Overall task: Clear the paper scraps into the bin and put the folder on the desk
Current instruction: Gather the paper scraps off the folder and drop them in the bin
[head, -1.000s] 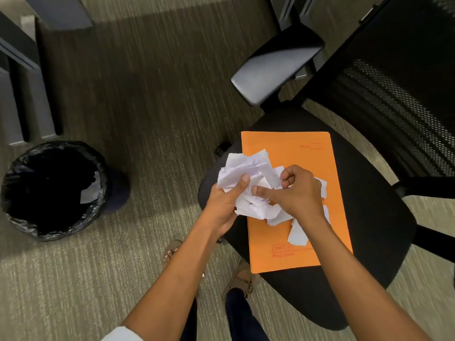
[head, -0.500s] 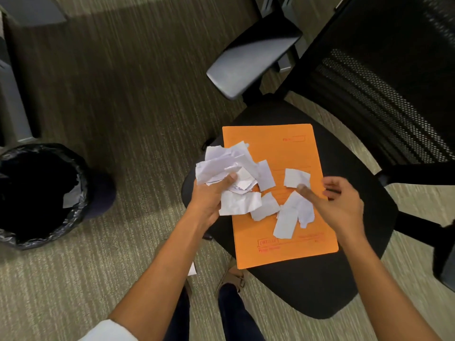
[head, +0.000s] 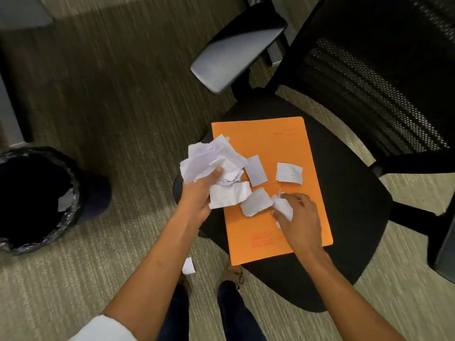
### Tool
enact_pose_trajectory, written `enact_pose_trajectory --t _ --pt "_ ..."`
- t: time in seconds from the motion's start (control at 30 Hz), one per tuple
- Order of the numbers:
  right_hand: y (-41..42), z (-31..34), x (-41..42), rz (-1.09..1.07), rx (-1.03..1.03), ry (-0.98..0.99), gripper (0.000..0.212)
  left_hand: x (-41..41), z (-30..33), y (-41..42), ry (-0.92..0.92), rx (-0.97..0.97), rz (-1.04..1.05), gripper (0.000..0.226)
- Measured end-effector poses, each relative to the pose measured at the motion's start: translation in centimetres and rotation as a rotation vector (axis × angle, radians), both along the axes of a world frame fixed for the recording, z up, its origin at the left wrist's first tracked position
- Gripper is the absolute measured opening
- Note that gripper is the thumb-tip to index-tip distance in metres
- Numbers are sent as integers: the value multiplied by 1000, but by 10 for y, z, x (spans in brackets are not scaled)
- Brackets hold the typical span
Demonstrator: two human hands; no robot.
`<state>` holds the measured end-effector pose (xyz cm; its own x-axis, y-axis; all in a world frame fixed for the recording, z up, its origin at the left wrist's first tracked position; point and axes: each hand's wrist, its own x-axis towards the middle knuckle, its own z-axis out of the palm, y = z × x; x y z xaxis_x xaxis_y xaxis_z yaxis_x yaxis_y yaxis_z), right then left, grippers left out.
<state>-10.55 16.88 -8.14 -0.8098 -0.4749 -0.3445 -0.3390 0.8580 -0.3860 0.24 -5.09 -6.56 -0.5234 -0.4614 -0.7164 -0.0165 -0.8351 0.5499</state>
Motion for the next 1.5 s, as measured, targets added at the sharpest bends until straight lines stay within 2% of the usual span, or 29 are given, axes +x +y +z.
enact_pose_trajectory --t 0.2,0.37,0.43,0.57,0.63,0.8,0.93,1.1,1.2,1.33,1.5 --pt "12 16 -25 -43 -159 -28 19 -1 3 -4 6 -2 -4 45" --pt "4 41 -33 -215 -288 -199 7 2 1 -2 -1 12 12 44" --pt "-8 43 -26 -175 -290 -304 17 2 0 0 11 16 12 42" --pt "-32 27 -8 -122 -32 -447 74 1 1 -2 17 37 37 40" --pt "-43 20 2 -161 28 -445 82 1 1 -4 11 53 57 39" --pt "-57 14 23 -156 -29 -207 45 5 1 -13 -21 55 88 50" --pt "-62 11 15 -195 51 -180 43 10 1 -17 23 51 81 39" --pt "-56 10 3 -217 64 -229 41 14 2 -20 31 51 78 33" --pt "-46 16 -4 -335 -17 -328 37 16 3 -20 26 37 68 33" --pt "-31 39 -15 -563 -179 -511 19 20 4 -25 39 47 82 37" --pt "-45 79 -17 -653 -367 -690 22 31 3 -33 60 72 153 36"
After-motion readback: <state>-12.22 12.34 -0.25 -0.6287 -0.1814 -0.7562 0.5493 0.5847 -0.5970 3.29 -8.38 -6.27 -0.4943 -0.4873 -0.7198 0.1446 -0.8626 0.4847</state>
